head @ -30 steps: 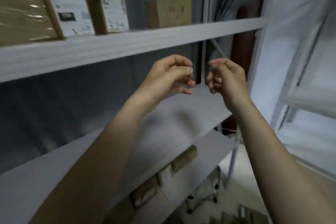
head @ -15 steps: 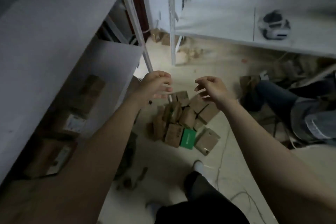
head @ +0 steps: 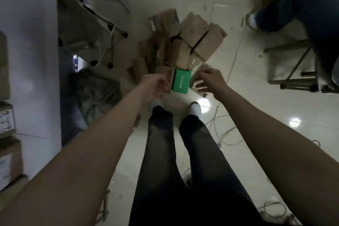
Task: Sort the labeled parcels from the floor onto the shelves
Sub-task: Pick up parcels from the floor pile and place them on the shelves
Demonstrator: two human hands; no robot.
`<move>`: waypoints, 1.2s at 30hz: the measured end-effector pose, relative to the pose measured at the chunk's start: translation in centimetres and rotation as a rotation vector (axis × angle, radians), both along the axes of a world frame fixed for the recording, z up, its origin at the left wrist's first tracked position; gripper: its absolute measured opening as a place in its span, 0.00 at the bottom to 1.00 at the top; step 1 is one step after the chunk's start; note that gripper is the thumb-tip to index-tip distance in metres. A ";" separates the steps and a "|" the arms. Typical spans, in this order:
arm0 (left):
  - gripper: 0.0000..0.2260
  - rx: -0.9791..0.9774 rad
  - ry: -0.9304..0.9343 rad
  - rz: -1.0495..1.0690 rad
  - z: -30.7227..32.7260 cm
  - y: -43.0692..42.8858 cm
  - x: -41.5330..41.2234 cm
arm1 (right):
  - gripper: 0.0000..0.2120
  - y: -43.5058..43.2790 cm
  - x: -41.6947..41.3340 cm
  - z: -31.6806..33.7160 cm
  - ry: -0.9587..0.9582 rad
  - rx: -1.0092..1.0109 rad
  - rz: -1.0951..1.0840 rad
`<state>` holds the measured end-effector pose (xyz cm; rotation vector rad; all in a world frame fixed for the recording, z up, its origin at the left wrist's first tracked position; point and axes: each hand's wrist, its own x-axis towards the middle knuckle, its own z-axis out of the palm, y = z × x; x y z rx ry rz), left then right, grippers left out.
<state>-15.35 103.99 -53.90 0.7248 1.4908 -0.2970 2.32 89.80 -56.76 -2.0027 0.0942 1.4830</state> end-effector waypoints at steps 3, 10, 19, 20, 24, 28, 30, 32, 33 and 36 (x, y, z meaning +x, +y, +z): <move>0.03 0.019 0.082 -0.040 -7.9 2.4 1.2 | 0.12 1.1 -0.5 -7.7 0.049 -0.076 -0.062; 0.06 0.052 0.146 -0.143 -27.6 6.9 5.2 | 0.08 5.2 -1.4 -27.2 -0.001 -0.140 -0.050; 0.29 0.164 0.037 -0.368 -45.9 9.7 9.4 | 0.20 12.3 -0.9 -44.4 -0.307 -0.017 -0.098; 0.33 0.138 0.019 -0.332 -46.9 9.9 9.6 | 0.21 13.0 -0.9 -45.1 -0.295 0.005 -0.101; 0.24 0.071 -0.005 -0.278 -46.9 9.8 9.6 | 0.31 13.1 -1.6 -45.5 -0.255 0.019 -0.012; 0.15 0.035 0.005 -0.227 -44.7 8.1 7.5 | 0.46 11.7 -2.7 -42.8 -0.298 0.029 -0.013; 0.14 0.051 -0.049 -0.153 -43.3 7.1 6.4 | 0.50 11.0 -2.9 -41.3 -0.358 0.037 -0.017; 0.13 0.077 -0.113 -0.151 -41.6 6.9 5.5 | 0.48 10.2 -3.2 -40.0 -0.378 0.048 -0.084; 0.12 0.093 -0.134 -0.167 -40.9 7.1 5.1 | 0.45 9.7 -3.3 -39.3 -0.373 0.061 -0.129; 0.11 0.108 -0.178 -0.206 -38.3 7.8 4.4 | 0.43 8.8 -3.3 -37.2 -0.280 0.104 -0.233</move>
